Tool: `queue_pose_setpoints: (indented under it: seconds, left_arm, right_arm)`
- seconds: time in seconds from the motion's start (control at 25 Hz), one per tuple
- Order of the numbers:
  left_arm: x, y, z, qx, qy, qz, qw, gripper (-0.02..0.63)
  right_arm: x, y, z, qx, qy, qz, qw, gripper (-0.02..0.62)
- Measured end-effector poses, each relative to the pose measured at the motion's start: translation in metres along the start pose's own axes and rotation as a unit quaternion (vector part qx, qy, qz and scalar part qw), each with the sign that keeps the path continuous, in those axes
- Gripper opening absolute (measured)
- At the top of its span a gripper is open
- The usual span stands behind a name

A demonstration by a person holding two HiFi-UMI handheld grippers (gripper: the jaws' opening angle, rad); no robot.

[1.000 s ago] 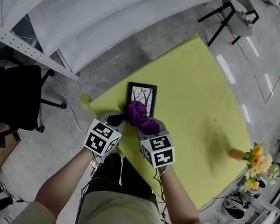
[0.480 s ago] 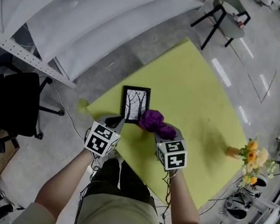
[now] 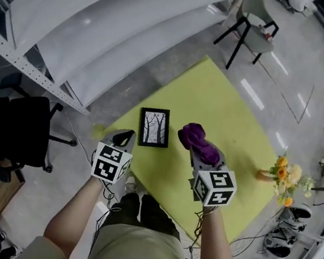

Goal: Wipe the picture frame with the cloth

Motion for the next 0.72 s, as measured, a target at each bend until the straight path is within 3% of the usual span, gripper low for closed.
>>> queue_pose_setpoints:
  seconds: [0.16, 0.36, 0.52, 0.72]
  left_arm:
    - [-0.016, 0.047, -0.055, 0.060, -0.022, -0.037, 0.9972, 0.009]
    - [-0.018, 0.110, -0.133, 0.144, -0.075, -0.073, 0.9841, 0.009]
    - [-0.015, 0.164, -0.184, 0.206, -0.109, -0.097, 0.9676, 0.009]
    - [-0.010, 0.220, -0.229, 0.265, -0.155, -0.141, 0.9411, 0.009]
  right_arm:
    - [-0.024, 0.034, -0.054, 0.064, 0.021, -0.017, 0.998, 0.103]
    - [-0.050, 0.083, -0.114, 0.141, 0.044, -0.032, 0.989, 0.103]
    - [-0.068, 0.122, -0.150, 0.195, 0.051, -0.041, 0.979, 0.103]
    - [-0.093, 0.166, -0.179, 0.235, 0.097, -0.031, 0.967, 0.104]
Point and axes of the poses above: the fingertips, and each gripper's own axes: y backward along the fingers, x to its right, z out of its underside, the point moved 1 cm from there along y, backward along the fingers, and after that the axes turned 11 degrees about -y, right-handed, at the moved point
